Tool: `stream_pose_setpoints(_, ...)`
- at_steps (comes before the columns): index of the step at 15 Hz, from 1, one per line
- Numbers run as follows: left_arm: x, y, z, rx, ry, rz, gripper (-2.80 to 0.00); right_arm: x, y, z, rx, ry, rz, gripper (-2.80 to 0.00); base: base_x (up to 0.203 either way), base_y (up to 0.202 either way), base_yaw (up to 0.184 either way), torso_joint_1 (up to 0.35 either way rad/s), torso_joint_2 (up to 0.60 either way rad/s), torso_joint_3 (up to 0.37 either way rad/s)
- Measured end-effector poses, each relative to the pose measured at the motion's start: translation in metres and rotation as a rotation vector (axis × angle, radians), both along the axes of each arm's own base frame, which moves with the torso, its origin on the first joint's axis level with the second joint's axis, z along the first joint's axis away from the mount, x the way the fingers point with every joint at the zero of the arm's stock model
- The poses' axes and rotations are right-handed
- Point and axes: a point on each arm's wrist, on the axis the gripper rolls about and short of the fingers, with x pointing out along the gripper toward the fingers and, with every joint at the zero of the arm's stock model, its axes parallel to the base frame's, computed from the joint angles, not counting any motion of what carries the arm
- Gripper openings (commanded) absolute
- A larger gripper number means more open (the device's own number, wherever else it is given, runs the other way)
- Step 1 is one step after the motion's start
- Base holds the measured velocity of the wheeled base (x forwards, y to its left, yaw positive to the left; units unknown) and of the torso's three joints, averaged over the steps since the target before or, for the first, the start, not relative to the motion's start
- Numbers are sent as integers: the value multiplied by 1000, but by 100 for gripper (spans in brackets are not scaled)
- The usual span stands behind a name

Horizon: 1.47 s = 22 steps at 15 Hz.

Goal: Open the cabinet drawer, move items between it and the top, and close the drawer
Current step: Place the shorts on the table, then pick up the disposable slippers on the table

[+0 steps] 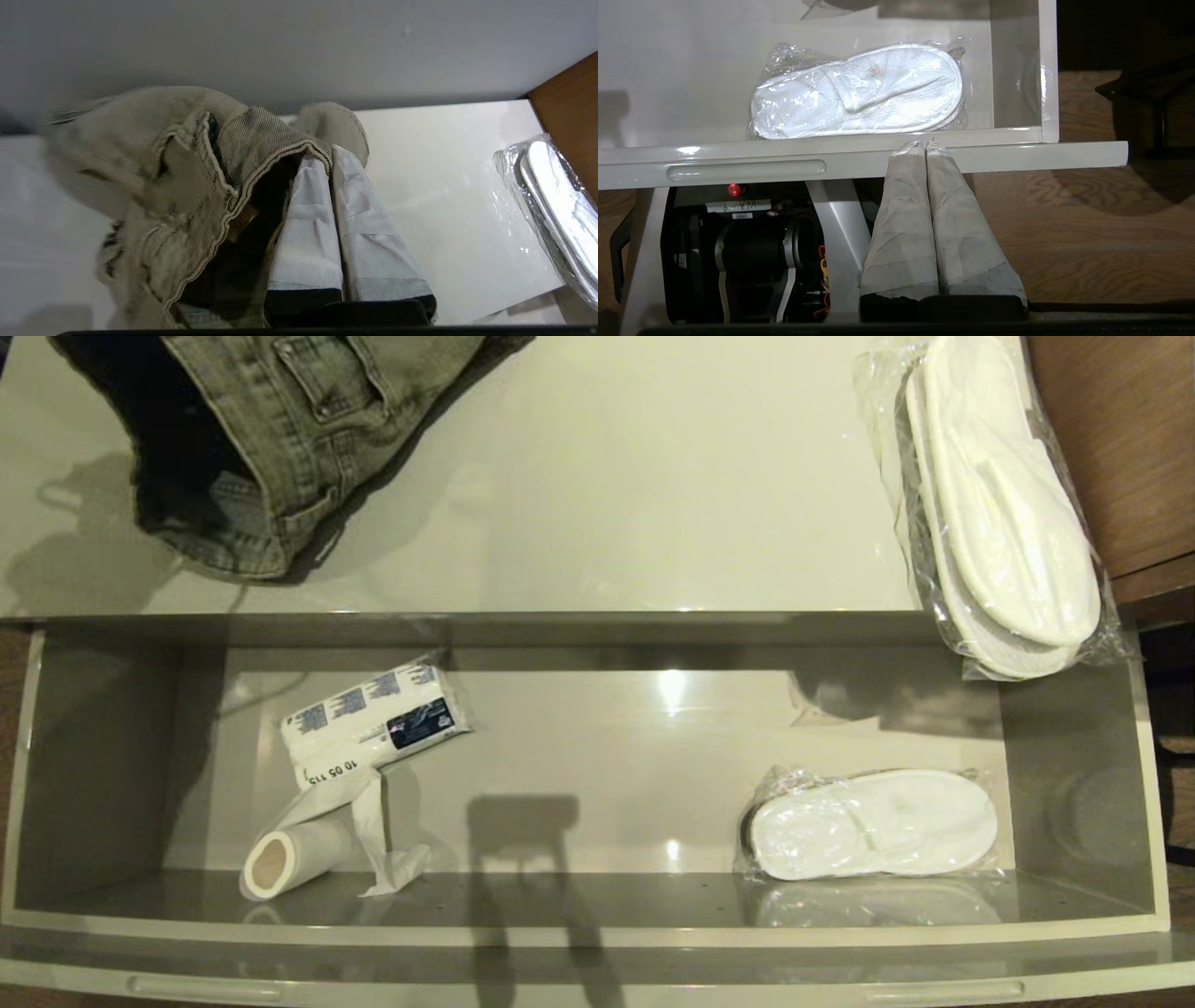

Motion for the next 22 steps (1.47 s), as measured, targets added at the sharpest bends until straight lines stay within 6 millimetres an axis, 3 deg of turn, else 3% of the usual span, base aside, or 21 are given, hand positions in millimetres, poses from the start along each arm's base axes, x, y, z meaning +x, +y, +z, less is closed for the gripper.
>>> stream_pose_setpoints(2, 26, -5, -17, -27, 108, -22, -280, 0, 0, 0, 0, 0, 1, -280, 0, 0, 0, 0, 0, 0)
stream_pose_setpoints(3, 48, -9, -39, -38, 221, -32, 0, 0, 0, 0, 0, 0, 1, -280, 0, 0, 0, 0, 0, 0)
stream_pose_setpoints(5, 90, -16, -97, -53, 480, -28, 0, 0, 0, 0, 0, 0, 1, -280, 0, 0, 0, 0, 0, 0)
stream_pose_setpoints(7, 110, -20, -135, -68, 633, -20, 0, 0, 0, 0, 0, 0, 1, -280, 0, 0, 0, 0, 0, 0)
stream_pose_setpoints(10, 115, -21, -146, -74, 679, -19, 0, 0, 0, 0, 0, 0, 1, -280, 0, 0, 0, 0, 0, 0)
stream_pose_setpoints(14, 114, -22, -146, -83, 687, -25, 0, 0, 0, 0, 0, 0, 1, -280, 0, 0, 0, 0, 0, 0)
stream_pose_setpoints(15, 108, -23, -139, -95, 668, -38, 0, 0, 0, 0, 0, 0, 1, -280, 0, 0, 0, 0, 0, 0)
stream_pose_setpoints(18, 61, -20, -109, -139, 566, -95, 0, 0, 0, 0, 0, 0, 2, -280, 0, 0, 0, 0, 0, 0)
stream_pose_setpoints(20, 26, -10, -108, -149, 579, -82, 0, 0, 0, 0, 0, 0, 2, -280, 0, 0, 0, 0, 0, 0)
stream_pose_setpoints(22, -7, 2, -121, -155, 632, -34, 0, 0, 0, 0, 0, 0, 2, -280, 0, 0, 0, 0, 0, 0)
